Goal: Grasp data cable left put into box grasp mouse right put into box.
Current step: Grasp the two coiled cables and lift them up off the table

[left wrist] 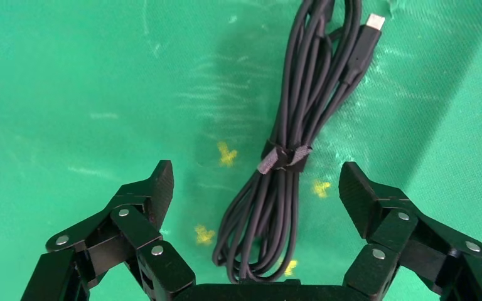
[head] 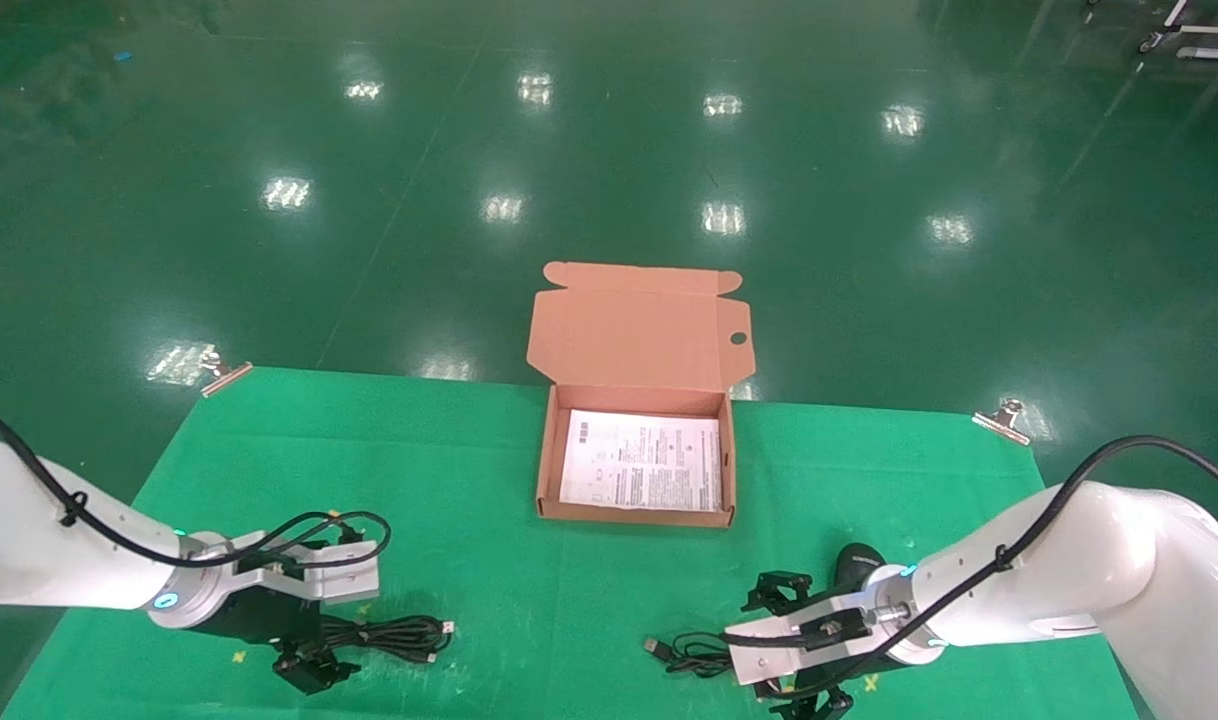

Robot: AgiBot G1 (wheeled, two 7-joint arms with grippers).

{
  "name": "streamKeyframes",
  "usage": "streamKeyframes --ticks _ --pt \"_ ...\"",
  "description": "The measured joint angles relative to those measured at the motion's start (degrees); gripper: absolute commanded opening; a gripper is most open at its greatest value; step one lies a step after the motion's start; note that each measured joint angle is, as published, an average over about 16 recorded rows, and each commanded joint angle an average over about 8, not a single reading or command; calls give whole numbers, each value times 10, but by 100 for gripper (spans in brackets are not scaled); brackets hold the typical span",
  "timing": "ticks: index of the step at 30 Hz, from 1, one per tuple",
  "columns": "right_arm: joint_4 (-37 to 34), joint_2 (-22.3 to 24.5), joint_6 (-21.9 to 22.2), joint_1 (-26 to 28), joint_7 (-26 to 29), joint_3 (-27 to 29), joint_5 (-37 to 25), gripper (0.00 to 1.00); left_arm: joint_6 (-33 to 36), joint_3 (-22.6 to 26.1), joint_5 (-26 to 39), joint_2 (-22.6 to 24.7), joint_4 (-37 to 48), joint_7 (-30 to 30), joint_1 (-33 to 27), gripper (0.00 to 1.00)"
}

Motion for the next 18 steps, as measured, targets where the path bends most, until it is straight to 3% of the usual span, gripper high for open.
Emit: streamKeyframes --ticks 18 --pt "5 2 -3 0 1 0 0 0 3 1 1 -2 -8 -1 1 0"
